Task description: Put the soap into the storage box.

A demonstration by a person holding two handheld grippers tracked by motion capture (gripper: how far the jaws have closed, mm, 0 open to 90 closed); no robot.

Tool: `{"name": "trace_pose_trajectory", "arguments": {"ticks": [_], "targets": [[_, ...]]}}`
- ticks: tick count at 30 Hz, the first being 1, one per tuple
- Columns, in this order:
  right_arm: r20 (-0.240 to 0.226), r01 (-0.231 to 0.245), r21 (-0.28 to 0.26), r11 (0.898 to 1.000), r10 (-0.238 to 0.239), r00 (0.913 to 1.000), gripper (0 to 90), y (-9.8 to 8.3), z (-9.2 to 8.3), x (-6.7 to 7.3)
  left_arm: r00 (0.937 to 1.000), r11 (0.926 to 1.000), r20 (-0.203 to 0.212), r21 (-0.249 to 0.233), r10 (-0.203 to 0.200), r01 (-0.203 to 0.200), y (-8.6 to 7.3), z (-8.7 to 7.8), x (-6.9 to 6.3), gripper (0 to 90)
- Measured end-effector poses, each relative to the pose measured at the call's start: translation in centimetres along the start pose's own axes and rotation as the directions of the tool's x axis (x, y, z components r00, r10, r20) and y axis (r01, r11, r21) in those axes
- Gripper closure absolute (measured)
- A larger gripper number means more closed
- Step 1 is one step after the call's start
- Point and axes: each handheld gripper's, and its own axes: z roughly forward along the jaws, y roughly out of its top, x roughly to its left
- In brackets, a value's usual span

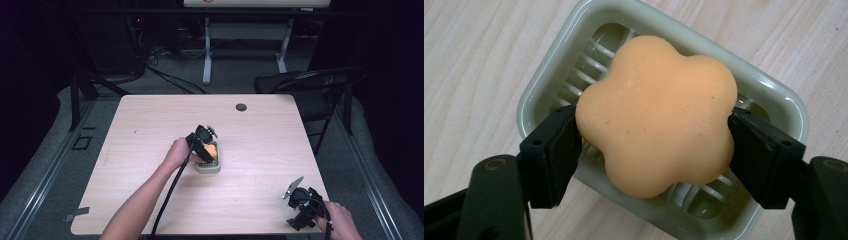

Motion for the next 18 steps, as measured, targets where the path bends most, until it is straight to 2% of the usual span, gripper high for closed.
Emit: {"name": "trace_pose_trajectory", "arguments": {"ticks": [2,3,4,5,6,7,12,18], "targets": [[-0.001,-0.002,-0.002,1.000,0.002,1.0000,15.8,0.0,0.0,0.0,1.0000,1.0000,0.002,0.000,0.002,-0.002,0.0,0.0,0.0,25.7],[-0.002,-0.001,-0.009,1.000,0.001,1.0000,15.8,0.0,0.0,0.0,0.9996,1.0000,0.029,0.002,0.003,-0.003,0.0,0.0,0.0,23.0],[0.000,-0.002,-0.009,1.000,0.002,1.0000,15.8,0.0,0.0,0.0,0.9994,0.9999,0.033,0.010,0.007,-0.007,0.0,0.1,-0.1,14.7],[-0.001,-0.002,-0.010,1.000,0.002,1.0000,15.8,0.0,0.0,0.0,0.9998,0.9996,0.009,0.022,0.017,-0.018,0.1,0.1,-0.2,12.3],[0.001,0.001,-0.001,1.000,-0.001,1.0000,15.8,0.0,0.0,0.0,0.9998,0.9997,-0.006,0.014,0.020,-0.020,0.1,0.1,-0.2,10.9],[0.000,0.000,-0.001,1.000,0.000,1.0000,15.8,0.0,0.0,0.0,0.9999,0.9999,-0.005,-0.003,0.016,-0.016,0.1,0.0,-0.2,10.6],[0.000,-0.004,-0.005,1.000,0.004,1.0000,15.8,0.0,0.0,0.0,0.9999,0.9997,-0.006,-0.024,0.010,-0.010,0.0,-0.8,-0.1,8.3],[0.000,-0.004,0.002,1.000,0.004,1.0000,15.8,0.0,-0.1,0.0,0.9999,0.9978,0.008,-0.065,-0.011,0.012,-0.8,-2.4,-0.1,5.2]]}}
